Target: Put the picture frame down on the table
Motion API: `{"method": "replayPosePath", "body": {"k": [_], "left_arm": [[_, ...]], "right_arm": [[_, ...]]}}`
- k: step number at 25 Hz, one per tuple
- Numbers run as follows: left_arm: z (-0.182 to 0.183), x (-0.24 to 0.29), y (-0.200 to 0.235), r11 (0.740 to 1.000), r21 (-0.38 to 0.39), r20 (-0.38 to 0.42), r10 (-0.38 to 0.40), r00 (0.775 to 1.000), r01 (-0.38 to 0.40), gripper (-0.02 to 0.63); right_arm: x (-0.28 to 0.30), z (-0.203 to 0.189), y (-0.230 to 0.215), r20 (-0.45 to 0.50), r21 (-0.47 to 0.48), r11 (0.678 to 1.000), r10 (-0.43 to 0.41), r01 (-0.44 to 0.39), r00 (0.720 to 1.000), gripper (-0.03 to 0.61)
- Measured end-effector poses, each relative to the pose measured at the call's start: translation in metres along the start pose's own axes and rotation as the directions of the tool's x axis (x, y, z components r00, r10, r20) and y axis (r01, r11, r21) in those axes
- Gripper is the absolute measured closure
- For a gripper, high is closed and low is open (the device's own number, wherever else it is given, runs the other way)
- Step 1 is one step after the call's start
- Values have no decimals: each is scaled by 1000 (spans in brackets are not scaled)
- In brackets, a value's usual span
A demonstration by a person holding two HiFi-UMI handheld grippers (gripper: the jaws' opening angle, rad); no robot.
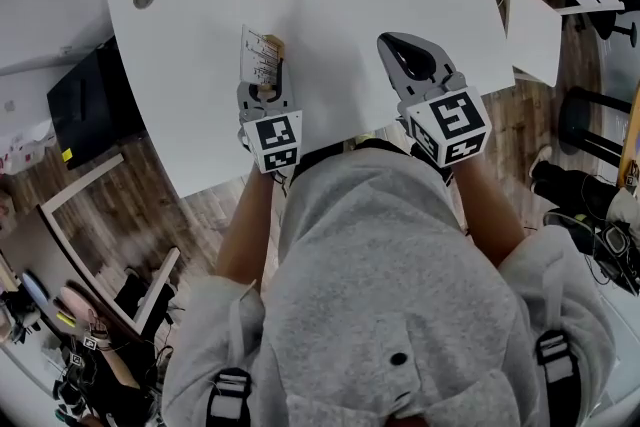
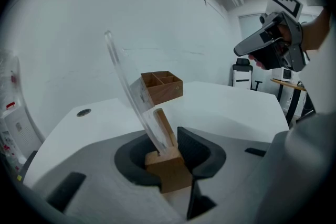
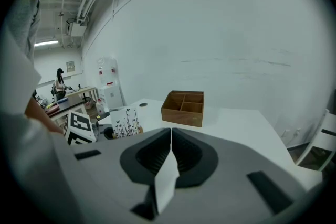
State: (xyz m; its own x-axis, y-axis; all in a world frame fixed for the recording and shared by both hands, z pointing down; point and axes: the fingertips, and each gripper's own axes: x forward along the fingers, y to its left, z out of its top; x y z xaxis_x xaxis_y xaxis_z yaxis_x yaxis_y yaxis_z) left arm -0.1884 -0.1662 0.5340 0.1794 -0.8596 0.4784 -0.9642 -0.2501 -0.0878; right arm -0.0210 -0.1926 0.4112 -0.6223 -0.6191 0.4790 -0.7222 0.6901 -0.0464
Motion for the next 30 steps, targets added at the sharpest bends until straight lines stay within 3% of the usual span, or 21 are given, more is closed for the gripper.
{"method": "replayPosePath", "body": {"k": [26, 30], "left_arm": [[-26, 16, -8, 1000, -14, -101, -19, 995, 17, 497], [-17, 13, -10, 998, -49, -82, -42, 996, 38, 452]], "right_arm": [[-5, -7, -2, 5, 16, 1000, -5, 5, 1000, 549], [-8, -8, 0, 10, 13, 1000, 0, 0, 1000, 549]]}}
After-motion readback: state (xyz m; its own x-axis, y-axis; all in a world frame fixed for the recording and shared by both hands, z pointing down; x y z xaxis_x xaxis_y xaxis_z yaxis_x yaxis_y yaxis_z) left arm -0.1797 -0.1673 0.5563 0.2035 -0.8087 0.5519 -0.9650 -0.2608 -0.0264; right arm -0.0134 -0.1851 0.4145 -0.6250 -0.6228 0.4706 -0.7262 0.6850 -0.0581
